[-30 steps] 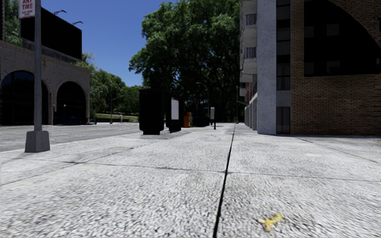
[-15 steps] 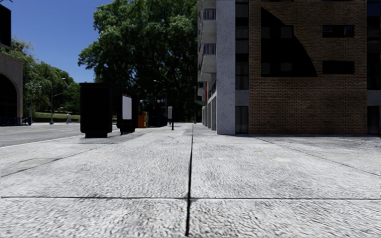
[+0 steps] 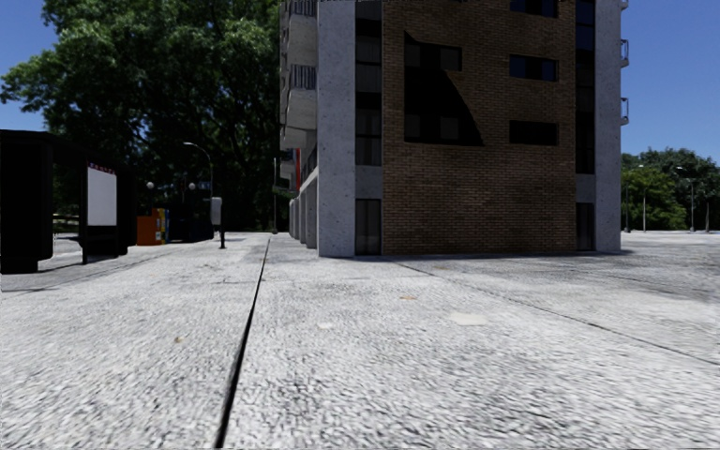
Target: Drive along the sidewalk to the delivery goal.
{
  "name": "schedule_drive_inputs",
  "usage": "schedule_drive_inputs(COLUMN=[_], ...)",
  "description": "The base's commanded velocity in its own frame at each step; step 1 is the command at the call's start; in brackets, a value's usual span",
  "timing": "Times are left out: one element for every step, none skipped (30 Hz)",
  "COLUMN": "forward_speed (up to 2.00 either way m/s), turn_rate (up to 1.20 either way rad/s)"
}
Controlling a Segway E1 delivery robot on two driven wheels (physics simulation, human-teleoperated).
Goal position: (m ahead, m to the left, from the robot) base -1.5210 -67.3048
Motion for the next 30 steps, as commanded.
schedule_drive_inputs(forward_speed=[2.00,2.00,2.00,2.00,2.00,2.00,2.00,2.00,2.00,2.00,2.00,2.00,2.00,2.00,2.00,2.00,2.00,2.00,2.00,2.00,2.00,2.00,2.00,2.00,2.00,2.00,2.00,2.00,2.00,2.00], turn_rate=[-0.60,-0.60,-0.60,-0.60,-0.60,-0.60,-0.60,-0.60,-0.60,-0.60,-0.60,-0.60,-0.60,-0.60,-0.60,-0.60,-0.60,-0.60,-0.60,-0.60,-0.60,-0.60,-0.60,-0.60,-0.60,-0.60,-0.60,-0.60,-0.60,-0.60])
